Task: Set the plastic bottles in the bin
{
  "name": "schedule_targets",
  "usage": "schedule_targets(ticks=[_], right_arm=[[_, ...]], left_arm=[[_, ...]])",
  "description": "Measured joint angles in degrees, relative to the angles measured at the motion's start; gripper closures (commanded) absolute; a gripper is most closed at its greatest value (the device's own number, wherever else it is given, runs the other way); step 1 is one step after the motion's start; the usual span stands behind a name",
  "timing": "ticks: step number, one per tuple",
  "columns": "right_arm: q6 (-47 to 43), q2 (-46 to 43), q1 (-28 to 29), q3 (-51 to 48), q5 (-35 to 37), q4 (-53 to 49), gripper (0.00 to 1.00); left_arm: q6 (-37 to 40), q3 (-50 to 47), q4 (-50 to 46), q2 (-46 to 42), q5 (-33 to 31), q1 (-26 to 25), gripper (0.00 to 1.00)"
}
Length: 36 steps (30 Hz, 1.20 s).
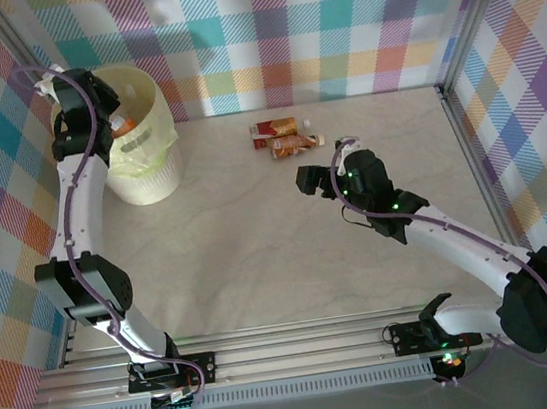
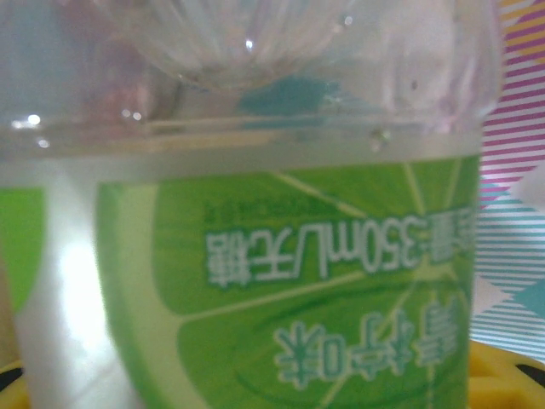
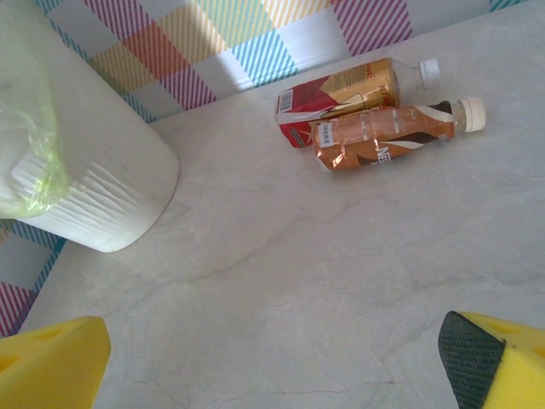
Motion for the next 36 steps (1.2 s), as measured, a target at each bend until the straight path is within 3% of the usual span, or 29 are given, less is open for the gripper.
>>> schedule_targets(ticks=[3,8,12,16,24,36], right_arm=[[-1.9,-0.4,0.0,0.8,-0.1,-1.8,0.0],[-5.3,-0.9,0.0,1.2,-0.7,-3.4,0.0],[-5.4,-1.1,0.0,1.2,0.5,-4.4,0.0],[-5.3,-1.3,0.0,1.2,1.6,-5.2,0.0],[-5.2,-1.6,0.0,1.2,2.6,-5.3,0.0],[-5.2,-1.6,0.0,1.1,2.7,-5.2,0.0]], left_arm=[[0.0,0.1,-1.2,1.0,-0.6,0.9,0.48],[-0.7,3.0,-5.0,3.3,-1.8,3.0,0.33],[-1.7,8.0,-8.6,6.1,-2.5,3.2,0.14],[-2.4,9.9,-11.0,6.4,-2.5,3.2,0.05],[-3.8,10.1,-12.4,6.3,-0.9,3.2,0.0],[-4.2,10.1,-12.2,6.0,10.3,3.2,0.0]])
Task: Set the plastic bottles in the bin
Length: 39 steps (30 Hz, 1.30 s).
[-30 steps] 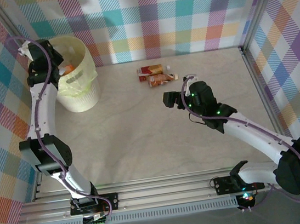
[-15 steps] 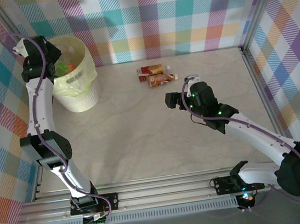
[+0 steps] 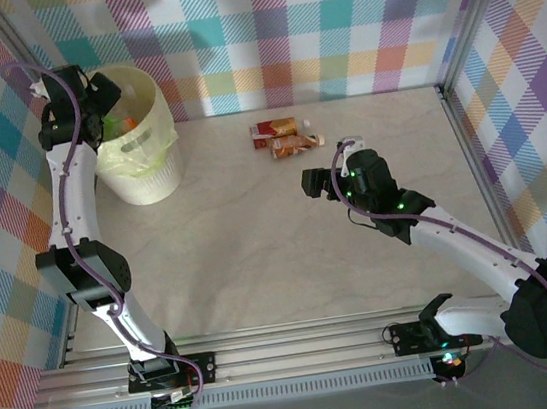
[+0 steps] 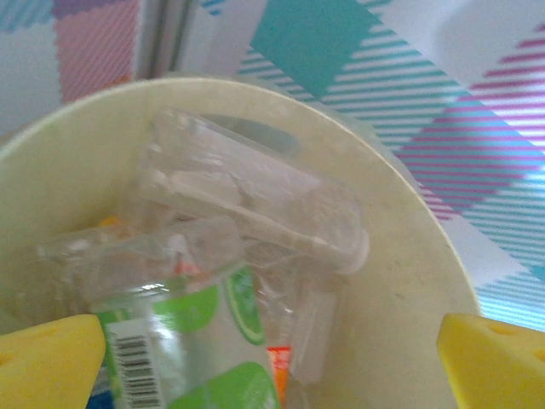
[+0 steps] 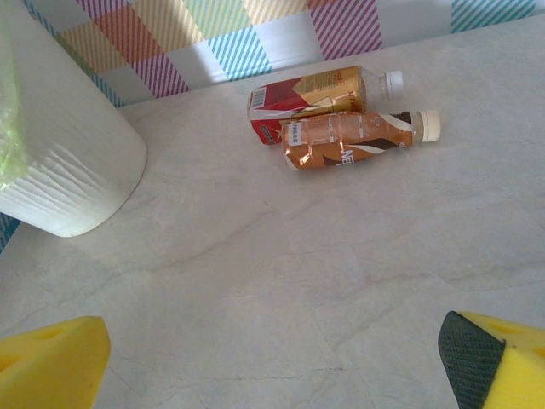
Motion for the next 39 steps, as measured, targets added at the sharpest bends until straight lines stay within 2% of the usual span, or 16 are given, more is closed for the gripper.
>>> schedule_targets(ticks=[5,8,14,21,27,33,39], right_arm=[[0.0,0.0,0.0,0.0,0.0,0.0,0.0],[0.0,0.0,0.0,0.0,0.0,0.0,0.0],[0.0,0.0,0.0,0.0,0.0,-0.4,0.0],[0.0,0.0,0.0,0.0,0.0,-0.9,0.0],[0.0,0.0,0.0,0.0,0.9,-1.6,0.0],[0.9,0.1,-0.3,0.0,2.2,-2.7,0.0],[1.6,1.5,-2.2,0.0,1.2,-3.0,0.0]], left_arm=[[0.0,1.4,0.5,0.7,8.4,0.0,0.0],[0.0,3.5,0.6,2.4,10.4,0.0,0.0],[-0.2,7.6,-0.4,7.2,7.6,0.0,0.0],[-2.0,8.3,-3.0,7.5,1.5,0.0,0.0],[-3.3,8.2,-5.4,6.8,-1.2,0.0,0.0],[-3.4,7.1,-6.7,3.7,0.7,0.0,0.0],[-3.0,6.6,-6.6,-0.6,6.1,0.0,0.0]])
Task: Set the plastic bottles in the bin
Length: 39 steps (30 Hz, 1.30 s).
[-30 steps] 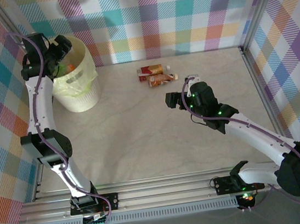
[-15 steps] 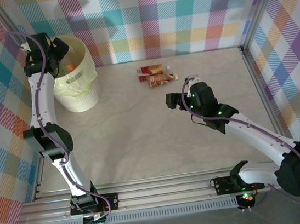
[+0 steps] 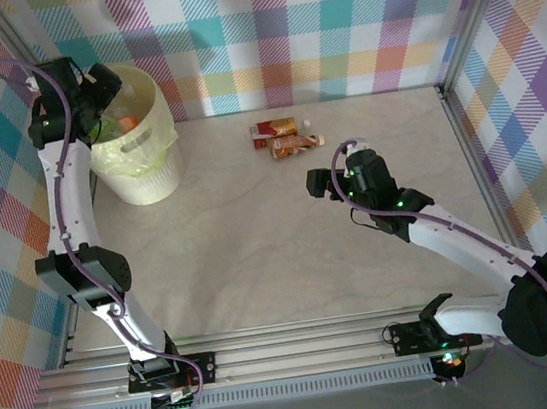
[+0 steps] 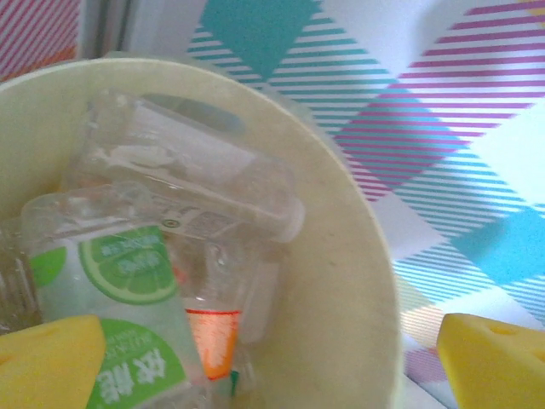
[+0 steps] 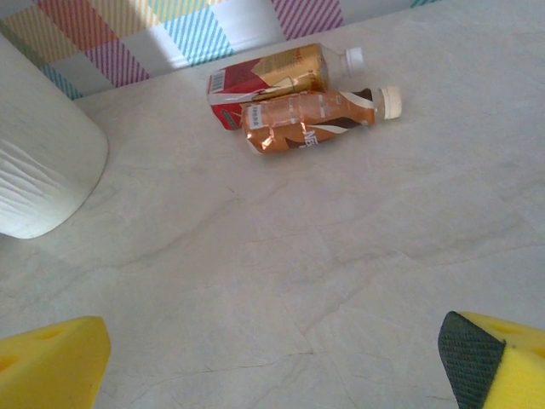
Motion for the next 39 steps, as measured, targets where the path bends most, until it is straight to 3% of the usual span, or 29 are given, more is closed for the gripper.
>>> schedule_targets(ticks=[9,19,29,39], right_arm=[[-0.2,6.1,-3.9,3.9,-4.8,-2.1,0.0],[-3.3,16.3,-8.7,12.2,-11.6,-6.7,0.0],[-6.2,31.7,-11.3,27.2,-16.5,-12.2,0.0],[-8.9,49.9,-11.4,46.7,-18.0,-18.6,0.0]], left_arm=[[0.2,-7.6,4.5,-6.5,13.2,-1.4,0.0],[0.1,-27.1,12.8,-18.4,25.3,-4.5,0.0],[2.0,-42.2,14.7,-33.4,27.4,-4.6,0.0],[3.5,-50.9,12.7,-35.1,26.5,-4.6,0.0]])
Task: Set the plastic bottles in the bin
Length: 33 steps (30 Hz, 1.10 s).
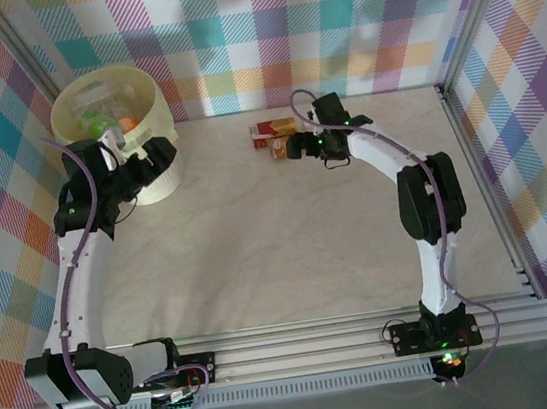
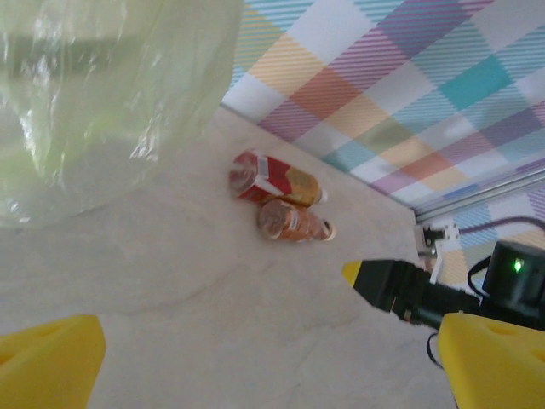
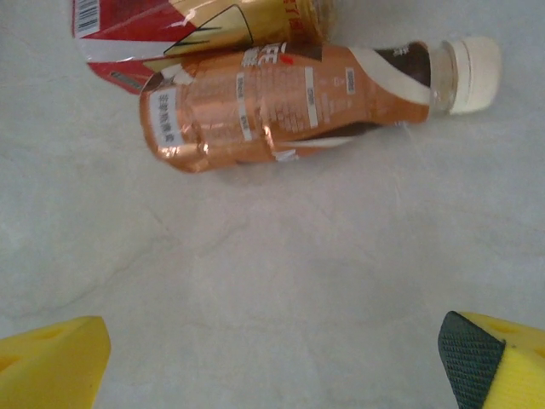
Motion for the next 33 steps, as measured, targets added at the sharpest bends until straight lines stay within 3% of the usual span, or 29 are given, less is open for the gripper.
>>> schedule_targets(ticks=[9,17,25,33], right_arm=[[-27.6,7.3,-0.3,9.9,-1.0,-0.6,0.0],[-48.6,19.4,-1.2,26.2,-1.7,-8.9,0.02],[-57.7,27.0,-2.3,35.5,-2.4,-13.8,0.04],[-64.2,33.0,-2.5,43.0,-3.4,-19.8,0.13]], left_arm=[[1.7,-3.0,-1.5,-1.4,-0.9,0.0,0.0],[1.8,-5.4,-1.6,-1.7,-2.3,0.0,0.0],[1.9,-5.4,-1.6,-1.1,-2.9,0.0,0.0],[1.9,-5.4,-1.7,0.1,-3.0,0.0,0.0]])
